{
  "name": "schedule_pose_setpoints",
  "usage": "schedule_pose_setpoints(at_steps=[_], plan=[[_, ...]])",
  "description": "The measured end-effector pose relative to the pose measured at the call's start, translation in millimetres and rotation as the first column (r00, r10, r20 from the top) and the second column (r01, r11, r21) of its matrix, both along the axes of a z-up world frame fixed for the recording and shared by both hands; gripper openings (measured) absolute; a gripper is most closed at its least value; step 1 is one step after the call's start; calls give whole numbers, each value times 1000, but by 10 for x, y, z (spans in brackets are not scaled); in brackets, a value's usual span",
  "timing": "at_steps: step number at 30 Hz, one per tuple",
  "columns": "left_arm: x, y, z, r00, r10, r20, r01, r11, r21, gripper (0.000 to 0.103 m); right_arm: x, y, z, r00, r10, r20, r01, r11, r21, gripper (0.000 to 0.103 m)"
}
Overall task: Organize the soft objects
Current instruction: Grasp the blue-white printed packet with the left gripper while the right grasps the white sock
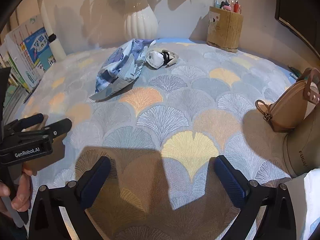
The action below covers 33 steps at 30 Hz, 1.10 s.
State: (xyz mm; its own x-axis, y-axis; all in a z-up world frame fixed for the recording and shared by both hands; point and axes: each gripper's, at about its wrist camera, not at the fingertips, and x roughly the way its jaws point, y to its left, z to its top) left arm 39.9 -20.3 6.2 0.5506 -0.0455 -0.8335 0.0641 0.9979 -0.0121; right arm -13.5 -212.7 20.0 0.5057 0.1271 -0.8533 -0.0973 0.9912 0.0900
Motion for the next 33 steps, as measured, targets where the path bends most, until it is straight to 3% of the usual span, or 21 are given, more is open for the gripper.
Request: schedule_pose_setpoints(at_steps=[4,7,9,11,14,16,18,21,23,24,27,30,33], plan=[[-132,53,157,996,-67,-51,60,991,-119,101,26,24,6,997,32,-63,-34,999,-21,103],[-148,-22,575,991,-122,49,128,975,-181,101,74,-132,147,990,-18,-137,32,995,96,103],[-32,-143,827,976,-186,113,209,949,-236,101,170,-259,387,992,-67,-105,83,984,158,103],[207,-279,924,957,-265,122,291,898,-330,101,312,-358,620,992,-115,-52,123,974,190,103],[568,-422,823,954,-279,112,301,876,-378,100,616,-463,807,980,-197,-22,197,956,218,102],[714,-510,707,954,-286,94,300,873,-385,88,819,-503,764,972,-231,-54,237,933,272,88],[810,-636,563,955,-286,75,294,893,-340,79,1030,-546,630,967,-230,-105,253,902,349,67],[937,-720,372,957,-286,41,285,910,-301,77,1253,-585,443,959,-244,-143,280,887,367,66],[964,-735,286,958,-284,30,279,908,-312,63,1386,-562,315,958,-237,-163,283,877,389,64],[971,-745,250,959,-282,22,276,917,-288,50,1435,-554,277,959,-228,-168,278,874,399,64],[959,-644,252,963,-268,32,264,909,-323,39,1553,-506,214,965,-210,-160,257,882,395,64],[945,-447,288,980,-195,45,199,925,-323,39,1628,-443,179,965,-206,-160,251,900,356,64],[943,-249,296,990,-126,67,140,941,-308,39,1685,-407,125,965,-205,-165,254,889,380,64]])
